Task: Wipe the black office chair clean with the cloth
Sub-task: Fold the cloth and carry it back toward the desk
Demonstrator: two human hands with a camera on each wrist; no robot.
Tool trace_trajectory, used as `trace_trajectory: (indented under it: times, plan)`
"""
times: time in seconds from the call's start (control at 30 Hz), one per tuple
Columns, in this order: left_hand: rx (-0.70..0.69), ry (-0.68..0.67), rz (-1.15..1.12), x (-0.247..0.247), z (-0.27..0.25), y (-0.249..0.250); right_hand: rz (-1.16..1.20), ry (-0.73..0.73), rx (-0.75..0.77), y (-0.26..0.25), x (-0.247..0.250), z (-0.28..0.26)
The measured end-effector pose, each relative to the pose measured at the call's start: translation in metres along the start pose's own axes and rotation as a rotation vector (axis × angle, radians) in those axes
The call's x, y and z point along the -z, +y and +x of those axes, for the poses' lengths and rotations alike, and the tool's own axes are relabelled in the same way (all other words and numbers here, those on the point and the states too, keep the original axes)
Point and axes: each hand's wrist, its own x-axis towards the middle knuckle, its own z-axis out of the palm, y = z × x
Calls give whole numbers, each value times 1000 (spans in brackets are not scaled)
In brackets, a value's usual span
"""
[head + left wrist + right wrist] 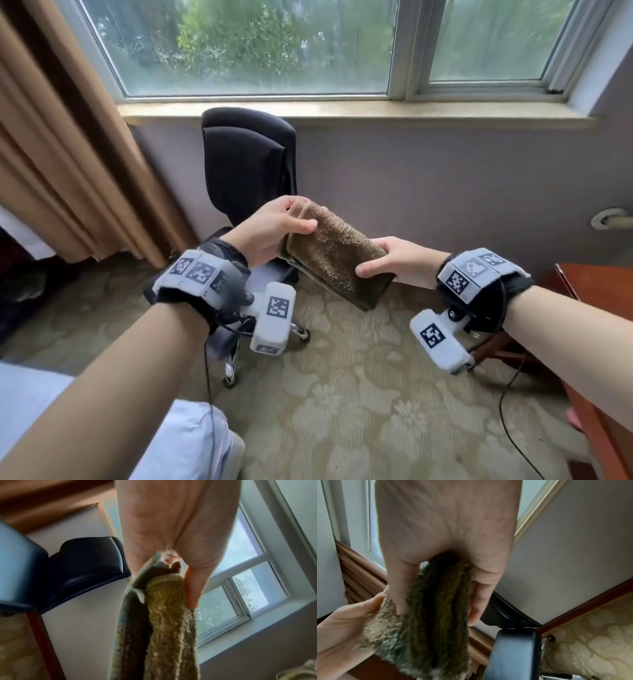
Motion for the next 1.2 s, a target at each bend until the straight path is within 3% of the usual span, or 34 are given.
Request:
trace_trajectory:
  times: [0.1, 0.23, 0.3, 0.43, 0.67, 0.83, 1.2]
  plan:
    - [-33, 99, 66, -39, -19, 1, 22, 74, 45, 7, 9, -41]
    - [130, -62, 64, -82, -41, -13, 93, 273, 67, 18, 16, -94]
    - [211, -60, 16, -106, -52, -26, 148, 366, 60, 28, 17, -120]
    - [207, -168, -16, -155, -71, -45, 184, 519, -14, 54, 19, -173]
    - [266, -156, 34, -247, -86, -64, 212, 784, -53, 106, 47, -249]
    - [308, -125, 13, -328, -64, -82, 166, 886, -118, 150, 108, -292]
    - [439, -73, -6, -501, 33, -151, 154, 938, -312, 255, 259, -359]
